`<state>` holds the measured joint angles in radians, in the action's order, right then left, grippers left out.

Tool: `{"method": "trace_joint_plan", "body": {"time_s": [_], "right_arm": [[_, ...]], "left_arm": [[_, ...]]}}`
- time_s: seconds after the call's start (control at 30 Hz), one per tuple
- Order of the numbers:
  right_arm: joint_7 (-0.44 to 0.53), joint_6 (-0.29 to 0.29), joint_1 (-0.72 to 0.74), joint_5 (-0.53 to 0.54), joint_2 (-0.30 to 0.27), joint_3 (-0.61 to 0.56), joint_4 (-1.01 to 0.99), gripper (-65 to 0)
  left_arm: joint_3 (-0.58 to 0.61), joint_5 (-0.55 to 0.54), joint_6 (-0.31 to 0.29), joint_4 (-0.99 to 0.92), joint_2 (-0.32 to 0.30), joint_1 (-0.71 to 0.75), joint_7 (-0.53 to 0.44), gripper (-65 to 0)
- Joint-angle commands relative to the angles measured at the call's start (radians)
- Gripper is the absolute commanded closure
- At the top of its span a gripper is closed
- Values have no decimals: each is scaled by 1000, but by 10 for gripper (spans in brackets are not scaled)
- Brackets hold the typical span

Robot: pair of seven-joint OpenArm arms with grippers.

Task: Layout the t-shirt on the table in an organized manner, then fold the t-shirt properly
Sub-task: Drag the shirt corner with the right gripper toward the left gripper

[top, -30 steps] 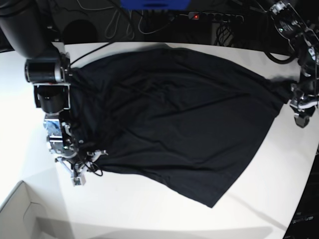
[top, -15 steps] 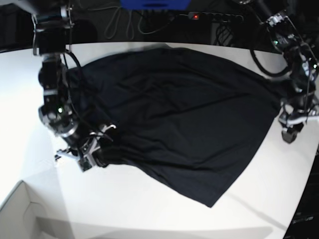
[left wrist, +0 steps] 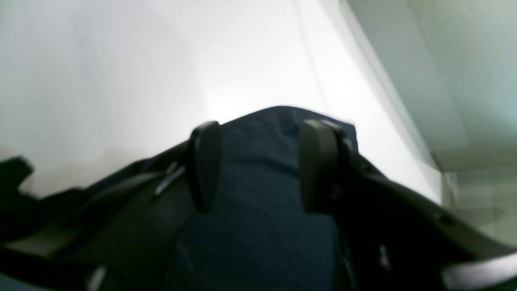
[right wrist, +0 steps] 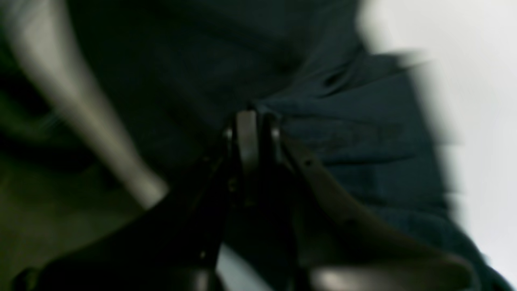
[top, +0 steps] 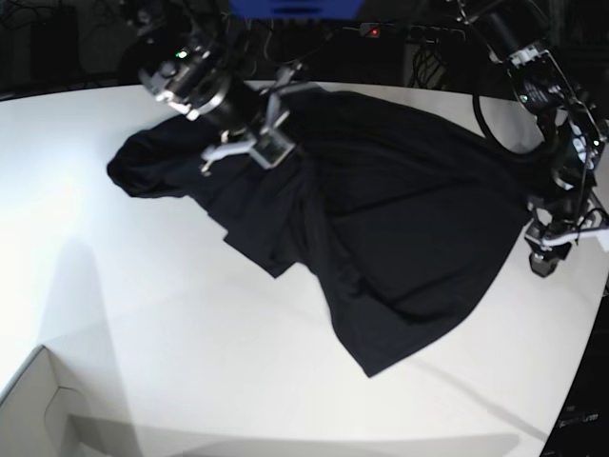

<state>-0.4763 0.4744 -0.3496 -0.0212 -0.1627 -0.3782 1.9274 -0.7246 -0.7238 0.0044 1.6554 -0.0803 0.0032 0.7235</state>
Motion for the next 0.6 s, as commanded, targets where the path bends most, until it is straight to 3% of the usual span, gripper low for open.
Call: {"method": "trace_joint_plan", "body": {"time_s": [0.0,0.13,0.3,0.43,0.57], "right_arm": [[40,-1,13,14,-19,-21,20,-9],[35,-1,-6,14,-44,-78,28,-173],[20,-1,-18,14,-77,-35,99,-360],[20,-1,14,17,-76,60,103,-391],[11,-1,156,19,-44,123,31,-391]], "left_arm": [[0,-13,-8,12,-11,-16,-15,-299],[0,-13,-8,-11,-11,-25,-15,-299],[0,-13,-8,-62,-11,-30,-17,-299],[0,-13,-8,-103,-11,-29,-20,-299],[-2,-15,-8,-100,-37,-18,-15,-298]]}}
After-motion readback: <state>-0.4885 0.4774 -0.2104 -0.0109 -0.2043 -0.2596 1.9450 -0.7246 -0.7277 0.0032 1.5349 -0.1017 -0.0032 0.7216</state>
